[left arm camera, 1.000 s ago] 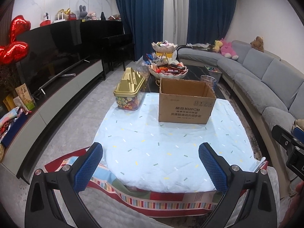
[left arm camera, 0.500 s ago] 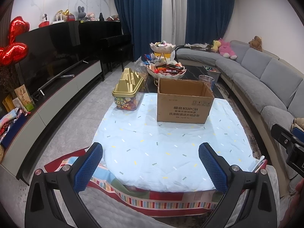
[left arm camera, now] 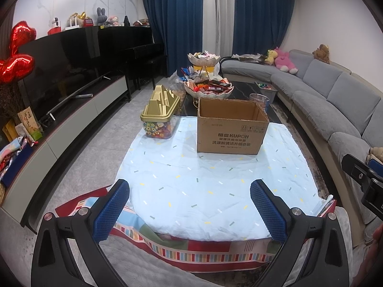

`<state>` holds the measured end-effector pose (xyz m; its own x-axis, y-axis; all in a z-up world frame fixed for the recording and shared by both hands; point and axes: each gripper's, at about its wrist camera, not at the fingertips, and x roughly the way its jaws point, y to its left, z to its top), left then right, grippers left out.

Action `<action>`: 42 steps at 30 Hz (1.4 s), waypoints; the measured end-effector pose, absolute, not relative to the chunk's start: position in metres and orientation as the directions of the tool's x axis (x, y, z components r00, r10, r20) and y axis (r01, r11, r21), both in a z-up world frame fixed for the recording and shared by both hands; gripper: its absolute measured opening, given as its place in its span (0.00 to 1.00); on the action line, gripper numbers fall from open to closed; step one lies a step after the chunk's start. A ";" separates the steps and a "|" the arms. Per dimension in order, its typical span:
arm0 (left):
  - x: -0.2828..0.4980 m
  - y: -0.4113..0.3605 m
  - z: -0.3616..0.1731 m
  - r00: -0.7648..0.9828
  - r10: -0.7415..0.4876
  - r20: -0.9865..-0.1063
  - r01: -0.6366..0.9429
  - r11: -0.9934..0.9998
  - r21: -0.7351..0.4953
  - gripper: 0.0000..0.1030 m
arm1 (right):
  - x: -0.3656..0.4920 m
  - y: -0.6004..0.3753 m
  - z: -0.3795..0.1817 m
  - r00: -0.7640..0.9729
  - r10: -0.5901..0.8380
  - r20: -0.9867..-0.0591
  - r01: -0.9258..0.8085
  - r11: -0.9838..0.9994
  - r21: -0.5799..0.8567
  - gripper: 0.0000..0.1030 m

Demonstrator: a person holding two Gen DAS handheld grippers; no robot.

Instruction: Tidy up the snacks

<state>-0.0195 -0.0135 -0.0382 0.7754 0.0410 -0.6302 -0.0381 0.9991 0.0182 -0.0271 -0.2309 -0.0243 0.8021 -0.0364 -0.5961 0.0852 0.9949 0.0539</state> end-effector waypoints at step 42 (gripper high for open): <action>-0.018 -0.012 -0.042 0.763 0.018 -0.646 -0.016 1.000 0.009 1.00 | -0.027 -0.232 -0.025 0.799 -0.034 -0.601 0.087 0.994 0.059 0.89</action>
